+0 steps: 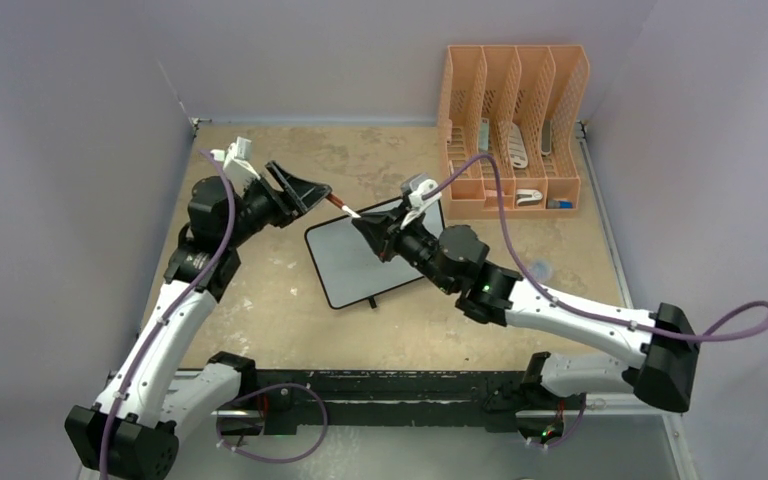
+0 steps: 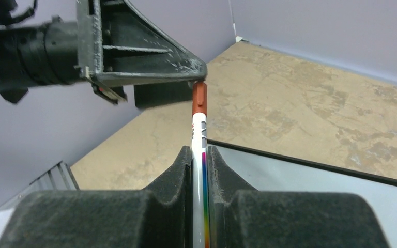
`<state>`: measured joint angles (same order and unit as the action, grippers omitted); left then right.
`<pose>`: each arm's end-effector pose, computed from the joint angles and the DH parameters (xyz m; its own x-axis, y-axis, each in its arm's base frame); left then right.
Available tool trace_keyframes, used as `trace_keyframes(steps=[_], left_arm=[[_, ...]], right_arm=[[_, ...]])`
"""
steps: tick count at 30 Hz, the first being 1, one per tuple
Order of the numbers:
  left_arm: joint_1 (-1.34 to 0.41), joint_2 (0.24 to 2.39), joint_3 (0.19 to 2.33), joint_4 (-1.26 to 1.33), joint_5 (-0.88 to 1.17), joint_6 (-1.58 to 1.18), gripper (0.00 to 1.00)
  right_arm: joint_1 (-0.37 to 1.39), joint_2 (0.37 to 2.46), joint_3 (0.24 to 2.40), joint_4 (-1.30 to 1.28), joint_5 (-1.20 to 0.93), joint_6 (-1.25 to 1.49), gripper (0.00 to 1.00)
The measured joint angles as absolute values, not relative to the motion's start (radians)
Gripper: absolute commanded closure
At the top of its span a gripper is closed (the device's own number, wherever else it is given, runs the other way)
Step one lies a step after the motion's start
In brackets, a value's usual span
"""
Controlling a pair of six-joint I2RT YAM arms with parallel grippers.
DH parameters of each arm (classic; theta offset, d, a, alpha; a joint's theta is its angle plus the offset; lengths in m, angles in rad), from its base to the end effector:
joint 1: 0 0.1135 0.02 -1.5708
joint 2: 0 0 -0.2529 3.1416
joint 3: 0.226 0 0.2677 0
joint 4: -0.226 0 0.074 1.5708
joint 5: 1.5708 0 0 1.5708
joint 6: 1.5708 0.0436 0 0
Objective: Write a sentence on the whiteboard
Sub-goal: Open the whiteboard marker at the center of the board.
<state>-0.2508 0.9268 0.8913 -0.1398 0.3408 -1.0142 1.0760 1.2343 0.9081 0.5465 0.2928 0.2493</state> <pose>0.2331 -0.0748 0.3464 -0.5586 -0.6830 -0.4707 0.1486 0.4759 -0.8668 0.1610 0.2719 0.3507 -0.0743 0.3597 -0.9301 -0.7125 0.6334 0.3019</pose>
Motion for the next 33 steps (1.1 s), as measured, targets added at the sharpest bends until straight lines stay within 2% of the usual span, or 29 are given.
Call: trace_keyframes(steps=[6, 16, 23, 33], left_arm=[[-0.251, 0.929, 1.006, -0.235, 0.47, -0.601, 0.34], [-0.251, 0.987, 1.083, -0.39, 0.892, -0.12, 0.32], [-0.251, 1.111, 1.15, -0.489, 1.156, 0.054, 0.34], [-0.295, 1.162, 1.175, -0.599, 1.33, 0.169, 0.39]], right_arm=[[0.996, 1.101, 0.905, 0.382, 0.182, 0.209, 1.0], [0.916, 0.971, 0.918, 0.081, -0.006, 0.113, 1.0], [0.916, 0.929, 0.918, -0.004, -0.155, 0.089, 1.0], [0.916, 0.957, 0.928, -0.012, -0.305, 0.072, 1.0]])
